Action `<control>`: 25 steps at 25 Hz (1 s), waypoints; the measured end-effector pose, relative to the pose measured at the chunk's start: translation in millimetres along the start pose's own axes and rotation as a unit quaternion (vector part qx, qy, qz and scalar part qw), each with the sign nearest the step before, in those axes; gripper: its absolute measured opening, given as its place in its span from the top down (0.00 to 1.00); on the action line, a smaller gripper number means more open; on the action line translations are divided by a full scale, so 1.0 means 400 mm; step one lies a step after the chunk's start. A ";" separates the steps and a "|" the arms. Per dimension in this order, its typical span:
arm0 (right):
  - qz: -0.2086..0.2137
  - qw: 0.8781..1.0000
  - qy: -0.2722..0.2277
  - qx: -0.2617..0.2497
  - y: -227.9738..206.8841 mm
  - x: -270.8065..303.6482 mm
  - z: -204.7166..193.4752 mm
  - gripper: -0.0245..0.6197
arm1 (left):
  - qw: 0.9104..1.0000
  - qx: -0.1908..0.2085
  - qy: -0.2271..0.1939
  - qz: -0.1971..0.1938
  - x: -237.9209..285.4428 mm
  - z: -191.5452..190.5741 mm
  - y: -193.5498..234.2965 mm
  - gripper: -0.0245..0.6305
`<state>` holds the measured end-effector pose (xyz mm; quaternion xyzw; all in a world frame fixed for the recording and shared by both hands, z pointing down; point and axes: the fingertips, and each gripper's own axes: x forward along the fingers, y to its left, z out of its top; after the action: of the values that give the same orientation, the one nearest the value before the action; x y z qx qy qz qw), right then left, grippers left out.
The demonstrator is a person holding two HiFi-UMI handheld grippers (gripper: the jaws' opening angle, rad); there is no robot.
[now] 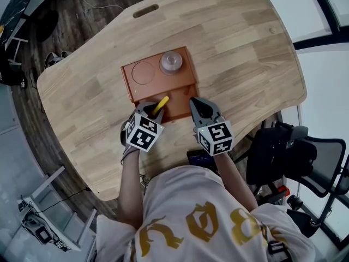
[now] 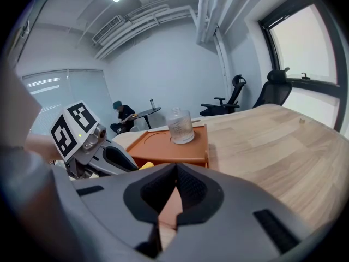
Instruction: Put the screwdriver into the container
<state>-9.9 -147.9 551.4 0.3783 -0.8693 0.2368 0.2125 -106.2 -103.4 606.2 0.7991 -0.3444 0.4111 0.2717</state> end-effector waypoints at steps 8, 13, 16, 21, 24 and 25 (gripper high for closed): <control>-0.001 1.000 0.001 0.000 0.002 -0.003 -0.002 0.95 | 0.999 0.002 0.049 0.006 0.026 -0.005 0.000 0.85; 0.000 1.000 0.001 0.001 0.004 -0.005 -0.003 0.95 | 0.996 0.023 0.081 0.009 0.045 -0.010 -0.012 0.85; -0.001 1.000 0.002 0.001 0.003 -0.005 -0.005 0.95 | 0.996 0.022 0.088 0.020 0.052 -0.011 -0.008 0.85; 0.001 1.000 0.003 0.002 0.005 -0.002 -0.008 0.95 | 0.993 0.022 0.110 0.028 0.063 -0.016 0.001 0.85; 0.002 1.000 0.004 0.003 0.005 -0.003 -0.010 0.95 | 0.990 0.033 0.130 0.042 0.073 -0.022 0.011 0.85; 0.002 1.000 0.005 0.003 0.005 -0.003 -0.011 0.95 | 0.989 0.038 0.134 0.046 0.076 -0.023 0.011 0.85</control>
<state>-9.7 -143.5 553.8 0.3765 -0.8681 0.2419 0.2149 -101.1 -109.4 637.4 0.7299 -0.3252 0.5392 0.2659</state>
